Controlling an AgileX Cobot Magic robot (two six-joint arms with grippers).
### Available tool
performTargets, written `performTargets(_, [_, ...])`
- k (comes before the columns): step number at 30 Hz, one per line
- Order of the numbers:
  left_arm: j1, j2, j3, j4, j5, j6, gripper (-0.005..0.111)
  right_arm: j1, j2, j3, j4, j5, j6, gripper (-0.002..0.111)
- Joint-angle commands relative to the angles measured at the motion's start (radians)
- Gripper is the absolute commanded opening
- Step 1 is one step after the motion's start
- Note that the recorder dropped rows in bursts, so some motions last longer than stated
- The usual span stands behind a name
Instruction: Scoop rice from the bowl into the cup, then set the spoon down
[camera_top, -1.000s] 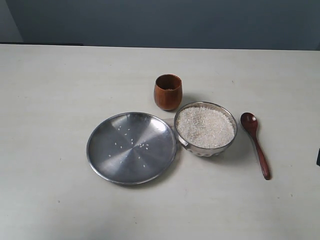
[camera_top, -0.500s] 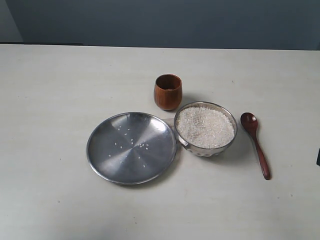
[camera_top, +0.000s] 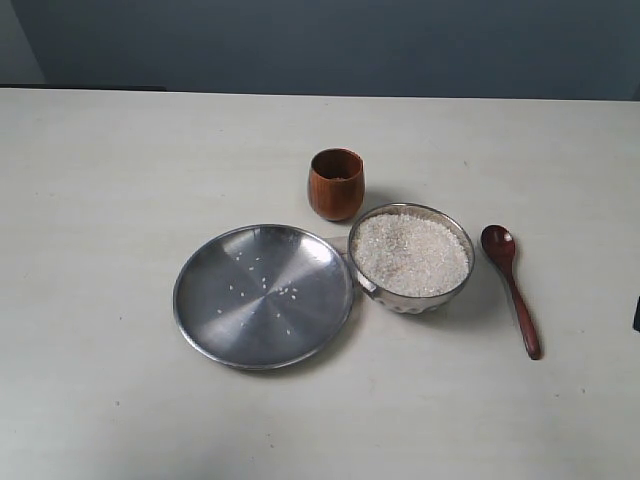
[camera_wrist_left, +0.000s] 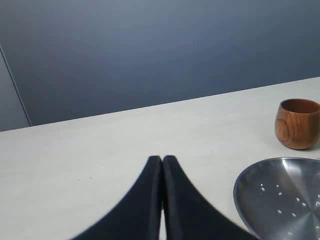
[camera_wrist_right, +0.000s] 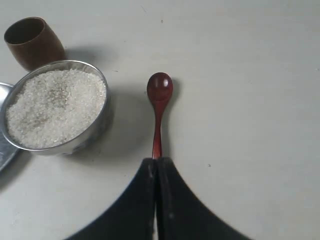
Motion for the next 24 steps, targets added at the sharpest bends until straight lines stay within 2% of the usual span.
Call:
performTargets(1, [-0.007, -0.008, 0.004, -0.006, 0.005, -0.004, 0.000, -0.005, -0.007, 0.004, -0.002, -0.002, 0.000, 0.000])
performTargets(10, [-0.007, -0.008, -0.008, -0.026, -0.019, 0.004, 0.000, -0.005, -0.007, 0.004, -0.002, -0.001, 0.000, 0.000])
performTargets(12, [-0.007, -0.008, -0.013, -0.154, -0.006, 0.104, 0.000, -0.005, -0.007, 0.004, -0.002, -0.001, 0.000, 0.000])
performTargets(15, [-0.007, -0.008, -0.013, -0.532, -0.028, 0.463, 0.000, -0.005, -0.007, 0.004, -0.002, -0.001, 0.000, 0.000])
performTargets(16, [-0.007, -0.008, -0.013, -0.725, -0.031, 0.673, 0.000, -0.005, -0.007, 0.004, -0.002, -0.001, 0.000, 0.000])
performTargets(18, [-0.007, -0.008, -0.013, -0.960, -0.043, 0.914, 0.000, -0.005, -0.007, 0.004, -0.002, -0.001, 0.000, 0.000])
performTargets(20, [-0.007, -0.008, -0.013, -1.104, -0.033, 1.038, 0.000, -0.005, -0.007, 0.004, -0.002, -0.001, 0.000, 0.000])
performTargets(24, [-0.007, -0.008, -0.013, -1.118, -0.014, 1.041, 0.000, -0.005, -0.007, 0.004, -0.002, -0.003, 0.000, 0.000])
